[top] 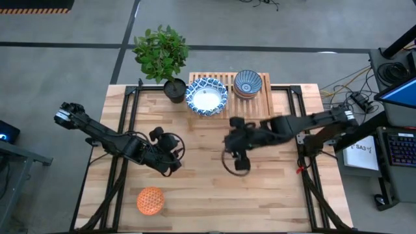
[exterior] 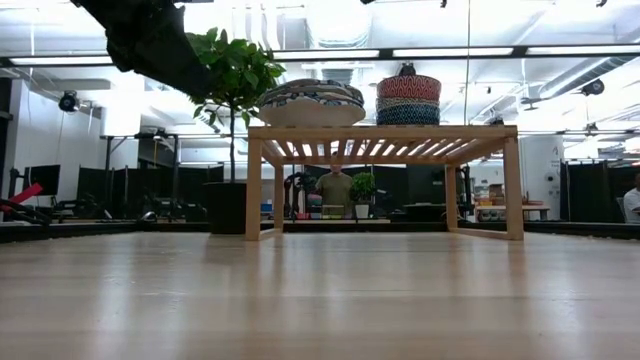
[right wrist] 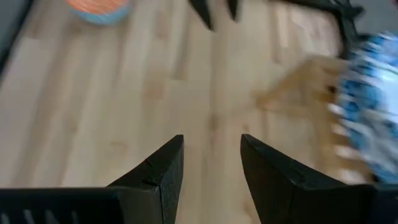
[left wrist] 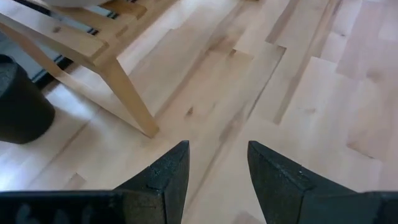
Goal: Place and stack bowls onto a shelf
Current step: Stack the orange bowl on top of the blue bowl on the shelf
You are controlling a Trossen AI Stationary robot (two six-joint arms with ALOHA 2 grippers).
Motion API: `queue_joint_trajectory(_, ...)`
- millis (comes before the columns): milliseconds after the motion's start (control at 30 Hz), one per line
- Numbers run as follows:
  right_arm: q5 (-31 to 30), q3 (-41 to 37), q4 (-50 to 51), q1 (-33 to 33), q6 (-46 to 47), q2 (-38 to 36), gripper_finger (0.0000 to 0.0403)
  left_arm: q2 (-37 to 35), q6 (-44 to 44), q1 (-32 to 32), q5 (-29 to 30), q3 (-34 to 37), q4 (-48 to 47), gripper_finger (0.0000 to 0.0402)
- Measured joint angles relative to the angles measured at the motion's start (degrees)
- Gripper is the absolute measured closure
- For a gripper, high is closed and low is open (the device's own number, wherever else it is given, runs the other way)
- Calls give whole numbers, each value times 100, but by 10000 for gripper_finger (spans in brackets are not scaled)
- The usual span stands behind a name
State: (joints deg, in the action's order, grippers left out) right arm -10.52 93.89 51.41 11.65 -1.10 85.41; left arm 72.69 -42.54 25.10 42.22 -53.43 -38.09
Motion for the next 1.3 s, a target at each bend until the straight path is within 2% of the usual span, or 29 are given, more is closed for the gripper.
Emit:
queue_joint_trajectory(167,-33,-1331,-1505,489,-50,-508,255,0,-255,1,-513,0,44,256)
queue_joint_trajectory(367,-463,-2626,-3042,924,-258,-969,255,220,-873,141,-1434,0,60,256)
queue_joint_trajectory(600,-465,-3761,-4429,1050,-324,-1505,255,684,-1597,411,-3425,0,64,256)
queue_joint_trajectory(767,-465,-4235,-5048,1045,-448,-1738,255,994,-1990,548,-5067,-49,-131,256)
queue_joint_trajectory(867,-457,-4391,-5400,1045,-672,-1755,255,1127,-2246,551,-5687,-230,-441,256)
queue_joint_trajectory(1000,-452,-4442,-5662,1045,-879,-1725,255,1240,-2178,622,-5774,-631,-1164,256)
queue_joint_trajectory(1167,-452,-4444,-5608,1045,-795,-1711,255,1266,-1776,1140,-5177,-841,-2217,256)
queue_joint_trajectory(1300,-452,-4444,-5597,1045,-794,-1711,255,1266,-1513,1782,-4626,-648,-2325,256)
